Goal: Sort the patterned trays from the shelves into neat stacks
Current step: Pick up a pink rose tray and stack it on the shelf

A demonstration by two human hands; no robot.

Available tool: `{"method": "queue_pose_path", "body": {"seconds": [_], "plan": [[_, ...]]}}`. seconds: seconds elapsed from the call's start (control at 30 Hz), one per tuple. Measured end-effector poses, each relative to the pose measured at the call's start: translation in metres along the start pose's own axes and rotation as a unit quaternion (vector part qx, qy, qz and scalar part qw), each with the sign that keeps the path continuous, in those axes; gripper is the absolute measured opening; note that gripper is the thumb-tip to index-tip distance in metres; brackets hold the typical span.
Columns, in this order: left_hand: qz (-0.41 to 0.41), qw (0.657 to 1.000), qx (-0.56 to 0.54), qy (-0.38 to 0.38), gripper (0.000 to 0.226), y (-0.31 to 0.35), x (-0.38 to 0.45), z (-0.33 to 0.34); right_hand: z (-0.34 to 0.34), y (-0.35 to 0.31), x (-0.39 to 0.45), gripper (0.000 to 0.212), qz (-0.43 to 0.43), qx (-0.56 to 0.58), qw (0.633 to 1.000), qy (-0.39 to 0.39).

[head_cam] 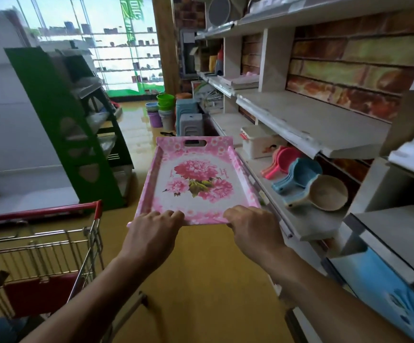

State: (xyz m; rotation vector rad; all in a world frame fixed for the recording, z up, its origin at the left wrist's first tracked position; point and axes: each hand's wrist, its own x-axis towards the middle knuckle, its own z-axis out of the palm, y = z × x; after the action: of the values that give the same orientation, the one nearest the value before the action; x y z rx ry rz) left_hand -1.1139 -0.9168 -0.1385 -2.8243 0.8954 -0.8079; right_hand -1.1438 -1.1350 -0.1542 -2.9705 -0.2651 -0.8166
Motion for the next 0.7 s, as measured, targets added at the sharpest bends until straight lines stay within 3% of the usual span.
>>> {"method": "queue_pose_path", "body": {"seconds": [0.3, 0.7], "plan": [[-0.037, 0.999, -0.035, 0.000, 0.019, -0.061, 0.065, 0.068, 0.064, 0.015, 0.101, 0.024, -0.023, -0.037, 0.999, -0.019], [-0.042, 0.998, -0.044, -0.017, 0.014, -0.199, 0.186, 0.153, 0.157, 0.008, 0.276, 0.023, -0.013, -0.050, 0.998, -0.024]]}}
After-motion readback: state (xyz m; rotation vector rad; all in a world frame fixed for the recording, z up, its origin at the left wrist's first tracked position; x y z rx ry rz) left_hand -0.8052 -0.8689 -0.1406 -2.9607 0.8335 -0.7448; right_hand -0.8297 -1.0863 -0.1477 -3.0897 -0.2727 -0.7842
